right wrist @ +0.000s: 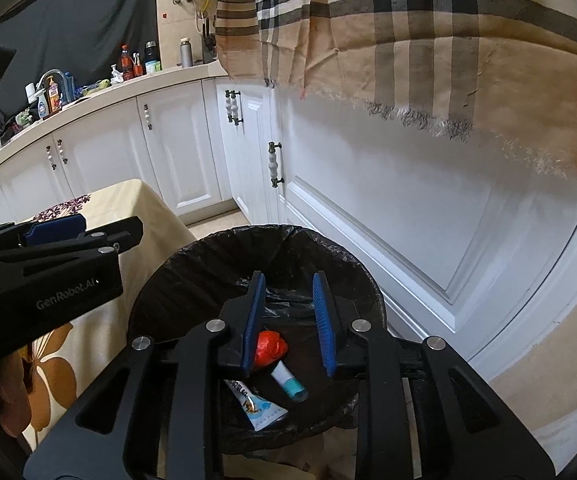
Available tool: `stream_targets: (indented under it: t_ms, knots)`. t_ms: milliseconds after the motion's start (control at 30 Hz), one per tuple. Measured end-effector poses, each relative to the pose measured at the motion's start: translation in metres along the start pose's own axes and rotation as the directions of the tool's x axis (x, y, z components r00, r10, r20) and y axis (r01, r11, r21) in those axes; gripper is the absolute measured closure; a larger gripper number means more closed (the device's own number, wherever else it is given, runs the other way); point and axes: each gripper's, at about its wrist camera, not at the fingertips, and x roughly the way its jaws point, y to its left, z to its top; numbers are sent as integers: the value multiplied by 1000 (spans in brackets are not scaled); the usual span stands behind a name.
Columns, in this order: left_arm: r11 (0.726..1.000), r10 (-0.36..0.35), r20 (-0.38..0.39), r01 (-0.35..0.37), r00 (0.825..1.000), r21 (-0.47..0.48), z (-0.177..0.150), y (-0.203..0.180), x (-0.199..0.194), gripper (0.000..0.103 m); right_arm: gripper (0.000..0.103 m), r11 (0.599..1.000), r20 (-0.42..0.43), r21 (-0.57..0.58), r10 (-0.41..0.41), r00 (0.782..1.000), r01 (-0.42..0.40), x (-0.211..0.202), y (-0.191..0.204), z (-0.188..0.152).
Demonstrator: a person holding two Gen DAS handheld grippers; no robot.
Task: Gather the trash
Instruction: 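Move both tools over the bin and release the tube and wrapper, then grasp the green-and-white packet with the right tool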
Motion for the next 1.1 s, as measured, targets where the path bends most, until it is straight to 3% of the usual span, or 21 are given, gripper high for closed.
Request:
stream_targets:
  t_ms: [133,367,567,1100]
  knots:
    - [1000,3,26,-2,1000,-26,1,9,-14,29,78,1000,8,-3,4,1000,-4,-9,4,1]
    - [998,23,76,-18,997,-61,-7,29,-52,25,78,1000,22,-4,17,1000,-17,-33,13,-3]
    - [990,86,101,-73,991,-118,-31,63,-86,23,77,999,17,-17,51,999,-51,-57,29,-16]
    - [935,268,26,-253,963,-250,-115,158,-143,22,77,971,-49,-124,198,979,-203,-100,109,-57]
